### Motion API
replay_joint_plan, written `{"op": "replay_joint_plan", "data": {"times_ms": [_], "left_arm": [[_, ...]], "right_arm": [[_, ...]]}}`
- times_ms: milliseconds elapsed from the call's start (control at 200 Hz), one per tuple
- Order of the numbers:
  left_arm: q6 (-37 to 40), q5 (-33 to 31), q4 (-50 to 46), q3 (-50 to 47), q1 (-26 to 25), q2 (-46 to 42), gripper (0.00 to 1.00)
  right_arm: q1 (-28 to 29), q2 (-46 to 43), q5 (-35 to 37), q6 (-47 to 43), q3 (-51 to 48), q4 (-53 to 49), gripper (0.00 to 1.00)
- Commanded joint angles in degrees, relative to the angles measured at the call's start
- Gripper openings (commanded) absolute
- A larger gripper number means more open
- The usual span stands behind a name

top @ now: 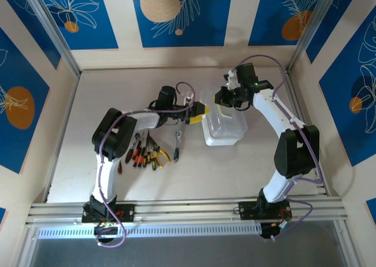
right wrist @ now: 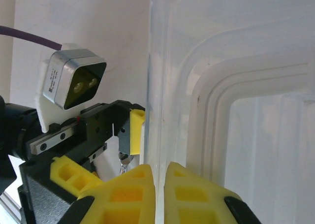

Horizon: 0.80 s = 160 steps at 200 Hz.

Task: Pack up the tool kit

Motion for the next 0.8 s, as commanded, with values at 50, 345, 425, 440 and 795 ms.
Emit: {"op": "replay_joint_plan", "data": {"times_ms": [50, 345, 425, 440, 795], "left_arm": [[1.48, -0.52, -0.77, 0.17, 0.66, -1.77, 1.00], [12.75, -5.19, -18.46, 3.83, 2.05, -4.42, 1.00], [16.81, -7.86, -25.41, 5.83, 2.09, -4.96, 1.00], [17.39, -8.18, -26.39, 6.14, 2.09, -5.07, 1.00], [29.56, -22.92, -49.56, 13.04, 2.77, -8.68, 1.00]], "right_arm": [[-0.38, -2.74, -1.51, -1.65, 1.63, -0.46, 0.03], [-2.47, -5.55, -0.98, -4.38, 2.78, -4.22, 0.57], [-2.79, -5.89, -0.82, -4.79, 2.95, -4.81, 0.67], [-2.83, -5.95, -0.74, -4.88, 2.94, -4.96, 0.69], [-2.07, -1.42, 14.97, -12.17, 3.17, -11.99, 0.96]]}}
